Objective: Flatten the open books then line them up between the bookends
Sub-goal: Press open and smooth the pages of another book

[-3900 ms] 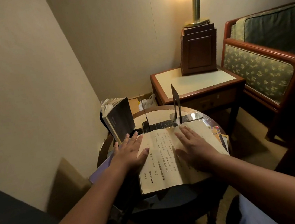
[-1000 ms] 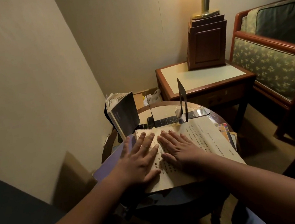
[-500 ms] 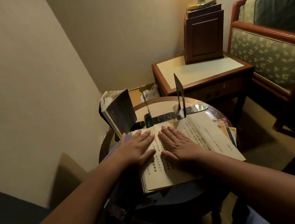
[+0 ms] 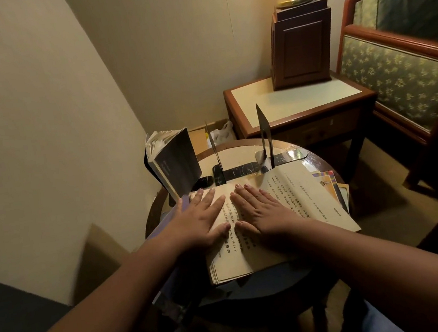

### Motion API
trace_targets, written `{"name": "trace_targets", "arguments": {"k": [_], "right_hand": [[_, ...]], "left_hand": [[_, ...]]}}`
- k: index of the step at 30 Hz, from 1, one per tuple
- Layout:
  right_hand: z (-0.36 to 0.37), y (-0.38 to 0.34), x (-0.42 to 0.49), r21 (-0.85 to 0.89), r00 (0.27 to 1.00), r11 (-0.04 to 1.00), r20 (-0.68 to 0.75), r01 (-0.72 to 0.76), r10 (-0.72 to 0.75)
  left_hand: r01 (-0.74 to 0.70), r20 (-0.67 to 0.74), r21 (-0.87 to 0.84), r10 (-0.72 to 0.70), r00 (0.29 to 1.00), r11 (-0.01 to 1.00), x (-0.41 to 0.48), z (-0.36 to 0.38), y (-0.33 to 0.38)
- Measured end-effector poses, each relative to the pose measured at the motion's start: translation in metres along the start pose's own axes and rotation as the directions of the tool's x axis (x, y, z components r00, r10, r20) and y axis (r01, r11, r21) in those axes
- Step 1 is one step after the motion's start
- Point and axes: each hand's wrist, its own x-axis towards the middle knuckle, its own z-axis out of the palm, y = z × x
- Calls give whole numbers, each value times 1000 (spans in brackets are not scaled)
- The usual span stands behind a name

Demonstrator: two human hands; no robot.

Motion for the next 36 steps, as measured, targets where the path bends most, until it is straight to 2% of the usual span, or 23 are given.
{"name": "trace_targets", "arguments": {"k": [5, 8, 11, 14, 18, 22, 26, 29, 31, 36], "right_hand": [[-2, -1, 0, 14, 1000, 1000, -11, 9, -9], [-3, -2, 0, 5, 1000, 1000, -15, -13, 13], [-3, -3, -1, -1, 1000, 1000, -8, -15, 15], [-4, -3, -2, -4, 1000, 1000, -5, -17, 17], [-5, -5, -3, -8, 1000, 1000, -1, -29, 29], [-6, -6, -4, 5, 999, 999, 1, -35, 35], [-7, -5, -4, -8, 999, 999, 17, -32, 32], [-8, -4, -3, -2, 999, 1000, 31, -26, 26], [-8, -3, -2, 9, 999, 1000, 36, -22, 22], [-1, -11, 5, 81, 999, 997, 39, 3, -6]], "left_hand": [[-130, 8, 119, 130, 991, 984, -50, 9, 22], [-217, -57, 274, 241, 969, 937, -78, 27, 35], [-185, -10, 266, 195, 981, 946, -93, 46, 36], [-160, -38, 260, 176, 984, 952, -92, 41, 34], [-173, 80, 131, 164, 983, 976, -76, 18, 32], [-133, 54, 100, 128, 990, 986, -54, 4, 19], [68, 8, -72, -67, 998, 995, -18, -1, -1], [226, -38, -224, -240, 970, 948, 3, 2, -26], [276, -39, -342, -307, 951, 898, 8, 3, -38], [227, -80, -554, -322, 943, 801, -3, -1, -41]]}}
